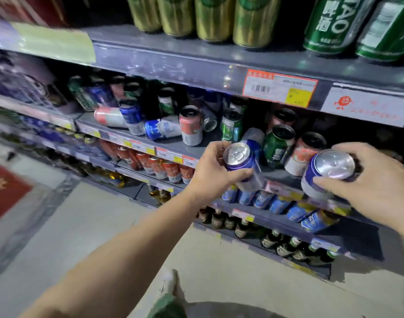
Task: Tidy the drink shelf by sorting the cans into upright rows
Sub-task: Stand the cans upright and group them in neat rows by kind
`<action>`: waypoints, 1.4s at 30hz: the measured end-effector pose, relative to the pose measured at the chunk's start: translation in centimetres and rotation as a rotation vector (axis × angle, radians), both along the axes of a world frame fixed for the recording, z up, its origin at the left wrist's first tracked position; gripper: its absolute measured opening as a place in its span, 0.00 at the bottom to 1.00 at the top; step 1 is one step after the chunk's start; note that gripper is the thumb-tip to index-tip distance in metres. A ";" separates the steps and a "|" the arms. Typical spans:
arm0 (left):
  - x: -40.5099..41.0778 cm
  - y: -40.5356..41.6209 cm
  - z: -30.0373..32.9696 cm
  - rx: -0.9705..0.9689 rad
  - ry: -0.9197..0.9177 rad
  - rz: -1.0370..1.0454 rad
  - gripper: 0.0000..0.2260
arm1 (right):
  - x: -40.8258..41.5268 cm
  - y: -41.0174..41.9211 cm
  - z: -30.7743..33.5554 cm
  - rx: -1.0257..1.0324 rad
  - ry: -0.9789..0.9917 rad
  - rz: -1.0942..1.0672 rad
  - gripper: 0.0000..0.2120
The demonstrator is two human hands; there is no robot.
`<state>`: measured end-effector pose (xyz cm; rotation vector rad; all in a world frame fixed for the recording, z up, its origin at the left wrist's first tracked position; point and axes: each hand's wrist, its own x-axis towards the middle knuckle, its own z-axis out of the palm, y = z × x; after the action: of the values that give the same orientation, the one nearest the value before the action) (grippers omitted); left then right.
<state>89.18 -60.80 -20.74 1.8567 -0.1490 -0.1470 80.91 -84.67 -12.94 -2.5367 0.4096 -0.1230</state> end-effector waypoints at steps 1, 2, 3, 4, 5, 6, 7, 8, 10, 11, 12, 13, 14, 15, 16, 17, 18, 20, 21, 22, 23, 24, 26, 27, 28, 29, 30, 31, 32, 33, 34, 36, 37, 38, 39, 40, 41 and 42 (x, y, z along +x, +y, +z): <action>0.5 2.1 0.0 0.007 0.013 0.036 0.26 | 0.2 1.6 -0.3 0.028 0.023 0.055 0.24; 1.2 4.2 0.0 0.014 0.025 0.073 0.26 | 0.7 3.4 -0.6 0.053 0.049 0.106 0.24; 1.8 6.3 0.0 0.020 0.029 0.115 0.26 | 1.4 5.3 -0.9 0.089 0.064 0.143 0.24; 2.6 8.2 -0.2 0.031 0.027 0.157 0.27 | 2.3 7.2 -1.3 0.132 0.075 0.171 0.23; 3.4 10.3 -0.2 0.042 0.023 0.195 0.28 | 3.5 9.2 -1.8 0.164 0.078 0.189 0.23; 4.2 12.3 -0.1 0.051 0.022 0.226 0.30 | 4.8 11.4 -2.2 0.184 0.075 0.199 0.23; 5.1 14.3 0.0 0.055 0.020 0.245 0.32 | 6.1 13.6 -2.6 0.198 0.062 0.200 0.24; 6.1 16.3 0.0 0.059 0.016 0.251 0.33 | 7.6 15.7 -3.2 0.211 0.046 0.201 0.24; 8.2 20.1 0.1 0.091 0.006 0.239 0.31 | 10.4 20.0 -4.0 0.244 0.010 0.196 0.24; 9.3 21.8 0.1 0.108 -0.002 0.220 0.30 | 11.7 21.9 -4.4 0.260 -0.005 0.185 0.24; 10.5 23.2 0.1 0.121 -0.011 0.199 0.29 | 12.9 23.8 -4.6 0.267 -0.017 0.170 0.25; 11.6 24.5 0.1 0.132 -0.023 0.179 0.28 | 14.0 25.4 -4.9 0.264 -0.025 0.152 0.25; 12.6 25.5 0.1 0.137 -0.034 0.157 0.28 | 14.8 26.9 -5.1 0.261 -0.034 0.128 0.25; 13.5 26.2 0.0 0.136 -0.041 0.134 0.27 | 15.6 28.0 -5.3 0.261 -0.046 0.095 0.26; 14.3 26.8 -0.1 0.131 -0.042 0.111 0.26 | 16.1 28.9 -5.5 0.262 -0.058 0.056 0.26; 15.0 27.1 -0.3 0.127 -0.042 0.088 0.26 | 16.5 29.6 -5.6 0.257 -0.069 0.016 0.25; 15.5 27.3 -0.4 0.127 -0.043 0.062 0.26 | 16.9 30.1 -5.7 0.252 -0.075 -0.024 0.24; 16.5 27.1 -0.8 0.141 -0.041 -0.003 0.27 | 17.5 30.9 -5.9 0.241 -0.073 -0.089 0.22; 16.8 26.8 -0.9 0.144 -0.038 -0.035 0.28 | 17.7 31.2 -5.9 0.227 -0.065 -0.112 0.22; 17.0 26.4 -1.0 0.148 -0.035 -0.059 0.28 | 18.0 31.4 -5.9 0.211 -0.060 -0.131 0.23; 17.1 26.0 -1.1 0.160 -0.038 -0.079 0.28 | 18.2 31.6 -6.0 0.194 -0.056 -0.146 0.23; 17.2 25.6 -1.2 0.166 -0.050 -0.093 0.26 | 18.4 31.7 -6.0 0.179 -0.055 -0.160 0.23; 17.3 24.9 -1.5 0.168 -0.082 -0.099 0.27 | 18.7 31.8 -6.1 0.160 -0.049 -0.185 0.23; 17.4 24.7 -1.6 0.164 -0.099 -0.092 0.29 | 18.8 31.8 -6.2 0.157 -0.048 -0.197 0.23; 17.6 24.5 -1.7 0.162 -0.110 -0.083 0.31 | 18.8 31.8 -6.3 0.156 -0.051 -0.208 0.22; 17.7 24.3 -1.7 0.163 -0.113 -0.074 0.32 | 18.9 31.8 -6.4 0.151 -0.055 -0.218 0.23; 17.9 24.1 -1.7 0.172 -0.120 -0.068 0.33 | 19.1 31.8 -6.6 0.140 -0.060 -0.227 0.23; 18.1 23.8 -1.7 0.190 -0.132 -0.061 0.32 | 19.3 31.9 -6.8 0.120 -0.064 -0.233 0.24; 18.3 23.6 -1.7 0.205 -0.149 -0.053 0.31 | 19.7 32.0 -7.0 0.097 -0.064 -0.239 0.26; 18.6 23.3 -1.7 0.220 -0.168 -0.049 0.30 | 20.1 32.1 -7.1 0.078 -0.062 -0.243 0.27; 18.8 23.0 -1.8 0.241 -0.186 -0.050 0.29 | 20.5 32.2 -7.3 0.067 -0.058 -0.243 0.27; 19.2 22.6 -2.1 0.327 -0.211 -0.061 0.32 | 21.4 32.2 -7.8 0.061 -0.049 -0.232 0.25; 19.3 22.4 -2.2 0.372 -0.207 -0.059 0.34 | 21.6 32.1 -8.0 0.064 -0.051 -0.221 0.23; 19.4 22.3 -2.2 0.403 -0.197 -0.051 0.36 | 21.8 32.0 -8.1 0.075 -0.056 -0.208 0.21; 19.3 22.2 -2.3 0.425 -0.197 -0.042 0.36 | 21.8 31.8 -8.2 0.088 -0.059 -0.196 0.20; 19.2 22.2 -2.3 0.443 -0.207 -0.033 0.36 | 21.7 31.5 -8.3 0.096 -0.066 -0.192 0.19; 18.9 22.3 -2.2 0.459 -0.235 -0.024 0.36 | 21.5 31.0 -8.4 0.103 -0.086 -0.205 0.18; 18.7 22.4 -2.2 0.467 -0.270 -0.013 0.35 | 21.3 30.4 -8.5 0.109 -0.121 -0.240 0.17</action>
<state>107.83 -38.39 -22.95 2.3379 -0.3367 0.0688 102.21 -54.31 -21.43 -2.3515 0.6534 -0.3337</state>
